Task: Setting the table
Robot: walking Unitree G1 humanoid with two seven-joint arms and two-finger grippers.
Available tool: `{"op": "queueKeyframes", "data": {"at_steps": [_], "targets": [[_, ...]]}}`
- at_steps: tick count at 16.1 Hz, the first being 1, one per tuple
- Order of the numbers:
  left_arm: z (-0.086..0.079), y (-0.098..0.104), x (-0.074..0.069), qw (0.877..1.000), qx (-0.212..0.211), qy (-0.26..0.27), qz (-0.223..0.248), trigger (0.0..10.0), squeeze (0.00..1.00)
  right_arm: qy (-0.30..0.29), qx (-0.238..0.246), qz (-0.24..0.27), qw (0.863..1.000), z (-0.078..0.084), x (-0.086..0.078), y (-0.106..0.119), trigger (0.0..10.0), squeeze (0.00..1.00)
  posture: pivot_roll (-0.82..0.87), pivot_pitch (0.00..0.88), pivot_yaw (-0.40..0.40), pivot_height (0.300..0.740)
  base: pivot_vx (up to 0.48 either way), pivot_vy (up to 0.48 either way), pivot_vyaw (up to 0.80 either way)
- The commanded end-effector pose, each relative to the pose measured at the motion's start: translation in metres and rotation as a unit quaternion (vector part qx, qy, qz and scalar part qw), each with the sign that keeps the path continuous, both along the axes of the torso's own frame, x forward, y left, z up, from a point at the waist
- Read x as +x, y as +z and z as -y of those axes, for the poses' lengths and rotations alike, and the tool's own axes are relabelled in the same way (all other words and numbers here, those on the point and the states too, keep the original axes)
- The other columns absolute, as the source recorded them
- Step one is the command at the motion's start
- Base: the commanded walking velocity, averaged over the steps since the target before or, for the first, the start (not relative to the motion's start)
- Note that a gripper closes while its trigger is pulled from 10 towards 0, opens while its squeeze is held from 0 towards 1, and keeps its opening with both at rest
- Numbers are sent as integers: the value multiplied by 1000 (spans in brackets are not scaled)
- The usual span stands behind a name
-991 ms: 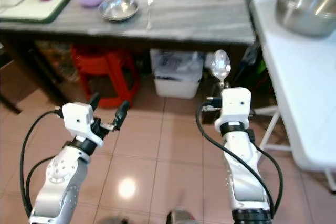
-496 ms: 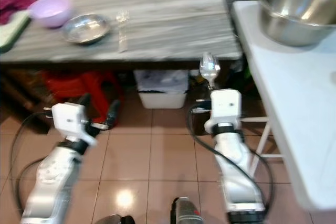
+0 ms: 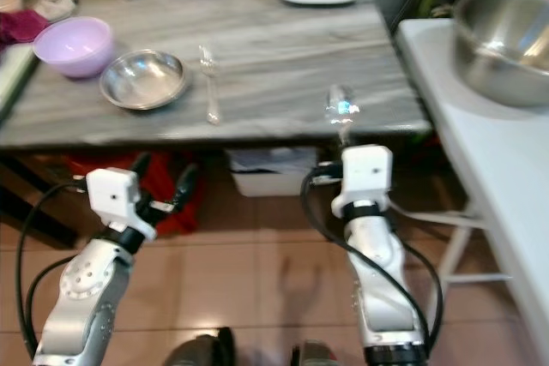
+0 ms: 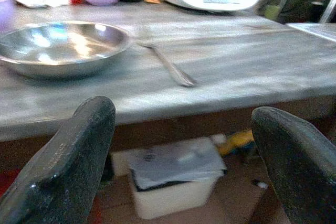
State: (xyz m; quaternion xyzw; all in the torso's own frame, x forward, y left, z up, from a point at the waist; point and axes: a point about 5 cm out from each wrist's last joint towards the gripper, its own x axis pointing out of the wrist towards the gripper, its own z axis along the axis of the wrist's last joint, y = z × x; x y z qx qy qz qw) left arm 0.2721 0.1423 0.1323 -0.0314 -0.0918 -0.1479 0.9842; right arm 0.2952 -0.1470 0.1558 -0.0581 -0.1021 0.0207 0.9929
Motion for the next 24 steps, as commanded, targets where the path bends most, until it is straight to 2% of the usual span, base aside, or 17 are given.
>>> {"op": "queueKeyframes", "data": {"at_steps": [1,7,11,15,19,21,24], "targets": [[4,-3,-2,1000,0,-4,-8,10000,0,-13,-4,6,1000,8,-2,2,10000,0,-100,216,19,740,0,424,0],[5,-3,-1,1000,-3,-5,-9,10000,0,-13,-4,6,1000,8,-2,1,10000,0,-100,216,19,740,0,429,0],[10,-2,-2,1000,2,-6,-1,10000,0,-14,-5,6,1000,8,-2,1,10000,0,-100,216,19,740,0,0,0],[8,0,-1,1000,-5,2,-4,10000,0,-14,-6,7,1000,8,-2,1,10000,0,-100,214,20,740,0,0,0],[8,1,0,1000,-10,4,-4,10000,0,-16,-5,6,1000,9,-2,1,10000,0,-100,215,19,740,0,0,-800],[10,1,-2,1000,-9,-16,-2,10000,0,-14,-7,7,1000,9,-1,1,10000,0,-98,213,13,740,0,0,-800],[12,2,-3,1000,-11,-24,2,10000,0,-13,-8,9,1000,9,0,3,10000,0,-97,213,11,740,401,0,-533]]}}
